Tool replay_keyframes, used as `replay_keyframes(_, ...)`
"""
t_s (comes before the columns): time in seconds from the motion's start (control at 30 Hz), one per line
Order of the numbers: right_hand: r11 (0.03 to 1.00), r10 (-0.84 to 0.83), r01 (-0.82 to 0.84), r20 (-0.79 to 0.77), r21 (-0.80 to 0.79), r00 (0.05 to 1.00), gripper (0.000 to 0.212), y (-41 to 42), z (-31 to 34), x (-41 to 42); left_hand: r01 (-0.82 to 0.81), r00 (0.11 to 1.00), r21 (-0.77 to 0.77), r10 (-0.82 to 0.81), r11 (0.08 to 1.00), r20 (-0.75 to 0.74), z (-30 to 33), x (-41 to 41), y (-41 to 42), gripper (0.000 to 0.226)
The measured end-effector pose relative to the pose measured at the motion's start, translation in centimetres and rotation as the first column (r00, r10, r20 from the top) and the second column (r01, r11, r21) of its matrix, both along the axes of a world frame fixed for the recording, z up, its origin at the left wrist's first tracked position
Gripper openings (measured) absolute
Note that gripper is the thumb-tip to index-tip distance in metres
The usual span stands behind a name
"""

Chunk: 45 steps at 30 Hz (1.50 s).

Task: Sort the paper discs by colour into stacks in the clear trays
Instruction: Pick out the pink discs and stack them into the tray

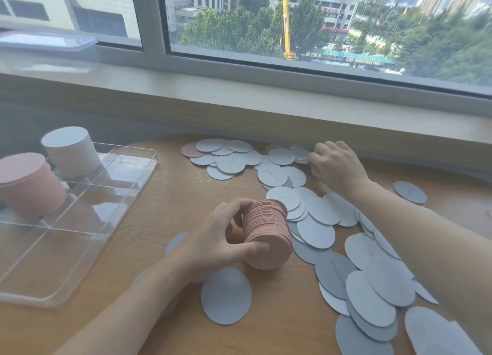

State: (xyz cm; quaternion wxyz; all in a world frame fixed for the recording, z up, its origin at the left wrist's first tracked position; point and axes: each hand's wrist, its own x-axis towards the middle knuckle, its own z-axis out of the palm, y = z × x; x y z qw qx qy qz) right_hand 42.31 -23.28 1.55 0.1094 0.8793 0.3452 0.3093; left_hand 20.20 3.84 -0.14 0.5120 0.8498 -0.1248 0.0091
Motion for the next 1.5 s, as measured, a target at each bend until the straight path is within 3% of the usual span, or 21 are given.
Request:
replay_keyframes(0.17,0.919,-0.006,0.044,-0.097,0.392,0.995,0.016,-0.2,2.0,-4.4,-0.003,0.999,0.016,0.003,1.0,0.038,0.1,0.0,-0.2,0.059)
replay_keyframes(0.27,0.81,0.143,0.077,-0.322,0.582,0.936,0.012,0.6,3.5,-9.2,-0.001,0.999,-0.012,0.001,1.0,0.048,0.1,0.0,-0.3,0.061)
replay_keyframes(0.37,0.743,0.3,0.106,-0.469,0.661,0.831,0.012,2.3,3.8,-13.5,-0.006,0.998,-0.052,0.009,0.999,0.065,-0.1,0.1,-0.4,0.063)
replay_keyframes(0.6,0.675,0.438,0.288,-0.683,0.679,0.585,0.024,5.0,1.9,-15.9,-0.053,0.991,-0.028,0.056,0.998,0.121,-0.5,0.1,-0.5,0.07)
replay_keyframes(0.67,0.726,0.417,0.287,-0.732,0.625,0.539,0.03,5.5,1.5,-16.7,-0.078,0.989,0.047,0.072,0.996,0.131,-0.6,0.2,-0.3,0.083)
replay_keyframes(0.73,0.808,0.361,0.21,-0.744,0.551,0.563,0.062,5.7,0.9,-17.6,-0.073,0.99,0.155,0.052,0.985,0.132,-0.6,0.3,-0.2,0.095)
replay_keyframes(0.8,0.879,0.309,0.105,-0.724,0.465,0.616,0.081,5.8,0.5,-18.3,-0.053,0.993,0.26,0.023,0.964,0.115,-0.4,0.2,-0.1,0.107)
replay_keyframes(0.9,0.912,0.267,0.074,-0.719,0.404,0.642,0.085,6.0,0.6,-18.9,-0.057,0.992,0.372,0.011,0.926,0.125,-0.1,-0.2,-0.4,0.12)
replay_keyframes(1.07,0.89,0.312,0.089,-0.741,0.446,0.594,0.097,5.5,0.2,-19.3,-0.05,0.989,0.415,-0.014,0.909,0.149,-0.2,-0.1,-0.8,0.116)
replay_keyframes(1.23,0.874,0.329,0.118,-0.753,0.472,0.57,0.097,5.8,-0.2,-19.6,0.027,0.993,0.407,-0.069,0.913,0.091,-0.1,-0.2,-1.2,0.105)
replay_keyframes(1.33,0.901,0.32,0.075,-0.771,0.428,0.55,0.089,5.6,1.1,-18.7,0.008,0.996,0.187,-0.024,0.982,0.087,-0.3,-0.1,-1.0,0.1)
replay_keyframes(1.4,0.861,0.376,0.103,-0.758,0.499,0.533,0.075,5.5,2.2,-16.8,-0.042,0.997,0.083,0.036,0.996,0.073,-0.6,-0.1,-0.9,0.095)
replay_keyframes(1.5,0.771,0.331,0.241,-0.695,0.589,0.639,0.054,6.0,4.0,-11.5,-0.105,0.99,0.057,0.099,0.993,0.099,-1.2,0.3,-0.9,0.093)
